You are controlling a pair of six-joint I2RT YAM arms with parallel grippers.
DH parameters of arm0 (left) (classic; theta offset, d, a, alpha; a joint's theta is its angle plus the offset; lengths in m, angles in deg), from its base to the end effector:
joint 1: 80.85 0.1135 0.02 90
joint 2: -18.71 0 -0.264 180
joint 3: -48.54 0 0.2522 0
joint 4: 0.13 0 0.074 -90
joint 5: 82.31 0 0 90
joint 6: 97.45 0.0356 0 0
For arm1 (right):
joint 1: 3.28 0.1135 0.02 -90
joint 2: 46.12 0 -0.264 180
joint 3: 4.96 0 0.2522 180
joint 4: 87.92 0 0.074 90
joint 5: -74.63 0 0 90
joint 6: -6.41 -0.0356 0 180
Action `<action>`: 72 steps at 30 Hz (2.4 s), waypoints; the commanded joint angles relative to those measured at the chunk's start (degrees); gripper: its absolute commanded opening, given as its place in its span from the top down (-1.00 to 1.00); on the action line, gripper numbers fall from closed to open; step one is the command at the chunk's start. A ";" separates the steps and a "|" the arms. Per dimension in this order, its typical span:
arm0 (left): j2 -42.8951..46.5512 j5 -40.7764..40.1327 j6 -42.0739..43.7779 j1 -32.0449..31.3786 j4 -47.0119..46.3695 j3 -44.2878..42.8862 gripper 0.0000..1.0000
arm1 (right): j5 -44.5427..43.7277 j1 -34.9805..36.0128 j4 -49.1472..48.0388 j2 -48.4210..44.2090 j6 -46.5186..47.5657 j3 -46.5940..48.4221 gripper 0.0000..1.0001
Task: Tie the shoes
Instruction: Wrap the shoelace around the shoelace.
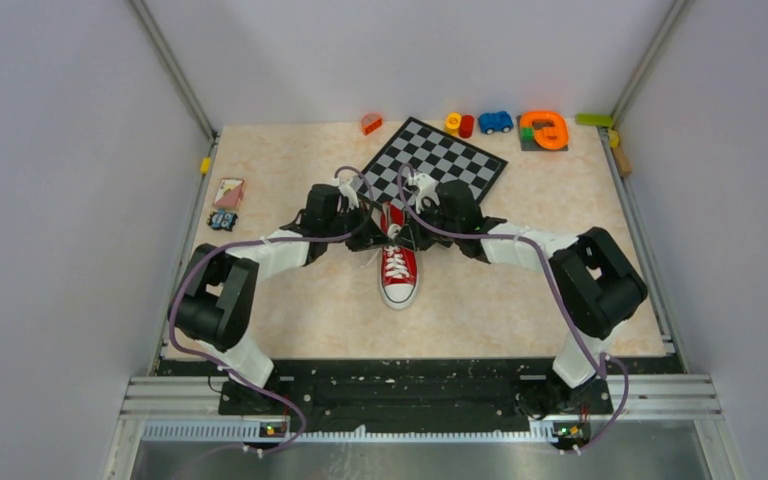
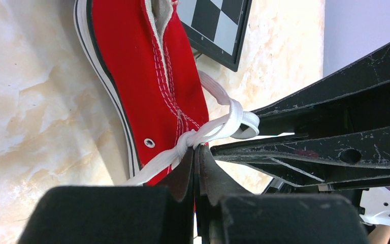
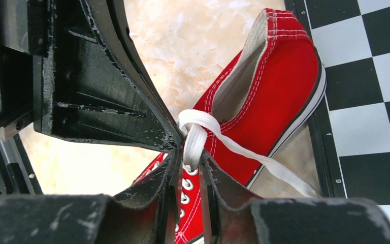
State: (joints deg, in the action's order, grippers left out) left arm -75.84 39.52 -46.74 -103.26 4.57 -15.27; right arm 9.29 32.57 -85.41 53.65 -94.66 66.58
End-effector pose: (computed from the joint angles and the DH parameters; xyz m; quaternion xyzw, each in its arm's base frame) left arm 0.3096 -0.1480 0.1873 -0.0011 0.8639 -0.4353 0.2534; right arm 0.2980 0.2337 0.2000 -0.2853 0.8068 0.3626 0.3692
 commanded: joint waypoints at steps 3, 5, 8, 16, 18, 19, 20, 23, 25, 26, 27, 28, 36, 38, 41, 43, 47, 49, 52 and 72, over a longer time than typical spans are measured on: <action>0.20 -1.61 0.78 -0.06 -2.19 -0.16 1.00 | -1.16 0.90 -1.56 0.40 1.63 2.13 0.49; 0.06 -1.44 0.75 0.00 -2.32 -0.21 1.00 | -0.63 0.94 -1.54 1.17 1.63 2.78 0.44; 0.04 -1.25 0.65 0.18 -2.53 -0.21 1.00 | -0.58 0.89 -1.41 2.10 1.55 3.35 0.43; 0.59 -0.54 0.70 0.96 -2.83 0.48 1.00 | -0.20 0.97 -1.46 4.38 1.40 5.07 0.42; 0.23 0.06 0.48 1.05 -3.13 0.45 1.00 | 0.26 1.04 -1.67 4.76 1.28 5.30 0.42; 0.05 0.33 0.38 1.08 -3.22 0.40 1.00 | 0.40 1.06 -1.74 4.94 1.17 5.33 0.42; -0.14 0.49 0.31 1.06 -3.36 0.41 1.00 | 0.72 1.12 -1.86 5.06 1.21 5.47 0.42; -0.20 0.68 0.05 1.06 -3.72 0.67 1.00 | 1.11 1.23 -2.13 5.24 0.93 5.57 0.43; -0.12 0.64 0.08 1.13 -3.85 0.78 1.00 | 1.38 1.32 -1.91 5.54 0.92 5.82 0.50; -0.16 0.83 0.13 1.12 -3.79 0.75 1.00 | 1.66 1.32 -1.98 5.67 0.97 5.87 0.57; -0.20 0.86 0.14 1.17 -3.77 0.76 1.00 | 2.07 1.32 -2.09 5.78 0.94 5.93 0.65; -0.20 0.81 0.24 1.14 -3.70 0.75 1.00 | 2.51 1.32 -2.25 5.87 0.85 5.94 0.75; 0.29 1.04 0.71 1.12 -3.06 1.33 1.00 | 1.56 1.32 -5.18 0.91 0.02 2.15 1.00; 0.49 1.04 0.64 1.14 -2.99 1.50 1.00 | 1.40 1.32 -5.72 -0.39 -0.28 1.17 1.00; 0.76 0.84 0.79 1.07 -2.84 1.57 1.00 | 1.24 1.32 -6.07 -1.82 -0.47 -0.11 1.00; 0.93 0.83 0.73 1.09 -2.72 1.57 1.00 | 1.03 1.32 -6.33 -2.79 -0.51 -0.99 1.00; 0.92 1.46 0.37 1.01 -3.00 1.65 1.00 | 1.33 1.23 -7.25 -3.72 -0.82 -2.25 1.00; 0.64 2.13 -0.25 0.97 -3.63 1.67 1.00 | 2.14 1.23 -7.17 -3.10 -0.95 -1.87 1.00; 0.76 1.81 -0.53 0.97 -3.49 1.66 1.00 | 2.52 1.23 -7.34 -2.73 -1.38 -1.78 1.00; 0.04 1.82 0.09 1.78 -4.25 1.14 1.00 | 6.93 -5.47 -23.94 -5.53 -10.85 -11.42 0.16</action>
State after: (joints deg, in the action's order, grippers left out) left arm -75.77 39.98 -46.48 -102.13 3.41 -14.11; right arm 11.11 30.26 -97.30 52.38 -100.32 60.46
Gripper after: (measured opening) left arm 0.006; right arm 0.409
